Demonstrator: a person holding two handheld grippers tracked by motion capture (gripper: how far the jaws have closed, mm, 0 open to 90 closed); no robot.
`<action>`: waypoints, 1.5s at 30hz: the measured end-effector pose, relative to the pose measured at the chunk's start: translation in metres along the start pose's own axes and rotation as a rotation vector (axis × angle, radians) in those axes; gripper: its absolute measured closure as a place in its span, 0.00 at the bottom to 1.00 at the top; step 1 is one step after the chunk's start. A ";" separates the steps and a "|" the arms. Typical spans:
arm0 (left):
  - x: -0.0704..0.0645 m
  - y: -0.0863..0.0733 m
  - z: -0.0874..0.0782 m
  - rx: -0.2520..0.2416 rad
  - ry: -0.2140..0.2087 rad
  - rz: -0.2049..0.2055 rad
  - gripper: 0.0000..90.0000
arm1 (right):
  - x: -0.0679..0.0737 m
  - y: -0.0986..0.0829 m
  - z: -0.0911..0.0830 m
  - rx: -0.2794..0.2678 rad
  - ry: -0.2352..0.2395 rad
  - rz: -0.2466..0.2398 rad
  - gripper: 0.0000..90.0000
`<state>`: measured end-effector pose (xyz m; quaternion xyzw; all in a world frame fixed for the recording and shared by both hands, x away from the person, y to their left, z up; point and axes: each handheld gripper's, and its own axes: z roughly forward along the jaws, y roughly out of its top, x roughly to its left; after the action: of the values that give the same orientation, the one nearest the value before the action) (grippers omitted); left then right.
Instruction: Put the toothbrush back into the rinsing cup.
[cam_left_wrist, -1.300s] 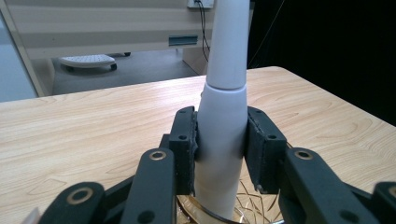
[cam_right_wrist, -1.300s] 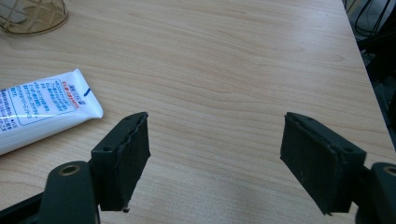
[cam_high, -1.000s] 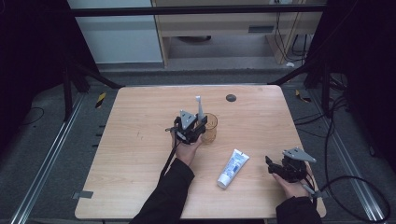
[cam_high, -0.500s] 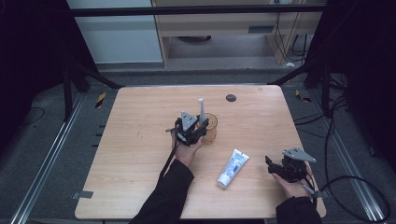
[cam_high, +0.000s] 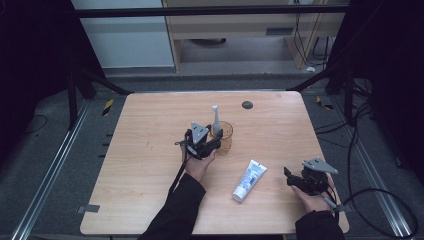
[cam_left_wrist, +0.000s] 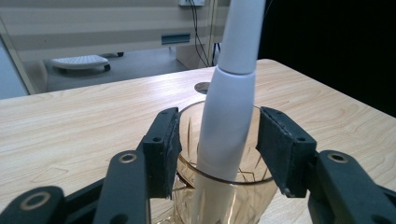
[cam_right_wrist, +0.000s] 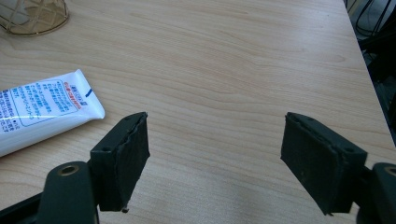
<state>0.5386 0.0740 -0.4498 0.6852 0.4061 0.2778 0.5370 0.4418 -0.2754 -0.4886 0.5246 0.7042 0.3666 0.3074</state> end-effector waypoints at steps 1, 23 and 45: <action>-0.001 -0.001 -0.003 -0.004 -0.004 0.009 0.52 | 0.000 0.000 0.000 0.000 0.000 0.001 0.26; 0.023 0.004 -0.064 0.105 0.029 0.121 0.43 | 0.010 0.009 -0.006 -0.023 0.052 -0.013 0.34; 0.097 -0.049 -0.177 0.199 0.161 0.035 0.39 | 0.049 0.016 -0.022 0.032 0.272 -0.080 0.64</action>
<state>0.4316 0.2517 -0.4545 0.7175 0.4615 0.2996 0.4272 0.4197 -0.2291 -0.4657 0.4461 0.7656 0.4106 0.2151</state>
